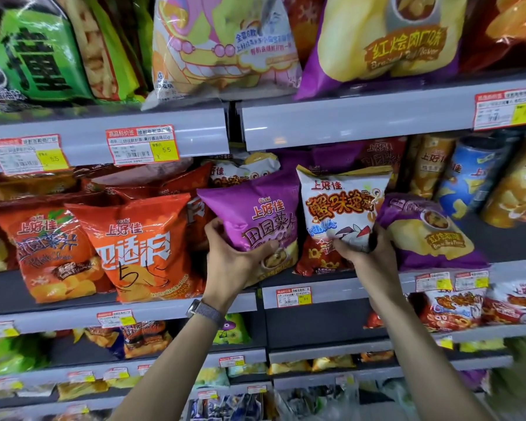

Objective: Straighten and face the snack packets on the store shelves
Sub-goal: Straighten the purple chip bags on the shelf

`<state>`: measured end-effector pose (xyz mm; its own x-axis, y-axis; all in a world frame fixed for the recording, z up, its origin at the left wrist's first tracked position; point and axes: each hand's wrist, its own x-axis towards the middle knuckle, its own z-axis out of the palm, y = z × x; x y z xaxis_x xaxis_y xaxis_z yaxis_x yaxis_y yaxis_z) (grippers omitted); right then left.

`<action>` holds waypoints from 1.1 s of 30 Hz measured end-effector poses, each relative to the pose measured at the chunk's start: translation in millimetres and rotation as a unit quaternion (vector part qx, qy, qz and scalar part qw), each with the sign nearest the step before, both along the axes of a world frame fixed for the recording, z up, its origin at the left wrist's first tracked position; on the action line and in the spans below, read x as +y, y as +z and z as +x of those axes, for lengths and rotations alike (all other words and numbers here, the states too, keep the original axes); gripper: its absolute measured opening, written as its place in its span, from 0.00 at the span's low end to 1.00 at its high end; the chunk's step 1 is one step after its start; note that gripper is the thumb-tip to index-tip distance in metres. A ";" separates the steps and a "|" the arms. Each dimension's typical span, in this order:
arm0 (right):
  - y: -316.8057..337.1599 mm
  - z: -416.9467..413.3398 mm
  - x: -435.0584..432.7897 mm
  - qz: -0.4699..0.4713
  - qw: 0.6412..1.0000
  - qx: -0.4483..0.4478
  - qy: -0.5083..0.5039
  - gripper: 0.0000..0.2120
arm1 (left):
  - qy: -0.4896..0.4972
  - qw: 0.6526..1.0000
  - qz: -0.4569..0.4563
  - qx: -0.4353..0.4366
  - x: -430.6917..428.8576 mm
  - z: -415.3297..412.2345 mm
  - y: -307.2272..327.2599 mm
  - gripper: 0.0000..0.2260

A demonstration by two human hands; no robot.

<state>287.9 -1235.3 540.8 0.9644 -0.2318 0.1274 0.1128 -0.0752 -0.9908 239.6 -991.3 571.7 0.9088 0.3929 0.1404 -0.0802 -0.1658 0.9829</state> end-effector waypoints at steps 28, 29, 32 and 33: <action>-7.1 -23.5 122.7 -0.007 0.990 -0.021 0.138 0.21 | 0.083 0.996 -0.006 0.009 60.1 -149.6 -12.0 0.37; -6.6 -23.7 128.0 -0.006 0.989 -0.016 0.149 0.21 | 0.086 0.996 -0.010 0.014 61.8 -152.6 -11.3 0.37; -4.6 -24.1 137.7 -0.004 0.986 -0.013 0.167 0.23 | 0.078 0.997 0.000 0.030 65.0 -156.1 -10.9 0.35; -4.7 -23.1 138.2 0.003 0.985 -0.010 0.170 0.23 | 0.072 0.997 0.004 0.034 63.7 -156.1 -10.3 0.36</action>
<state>264.7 -1097.1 536.2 0.9837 0.1039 0.1466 0.1499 -0.0246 -0.9884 83.5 -927.7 561.3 0.8503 0.5194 0.0847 0.0111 -0.1786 0.9839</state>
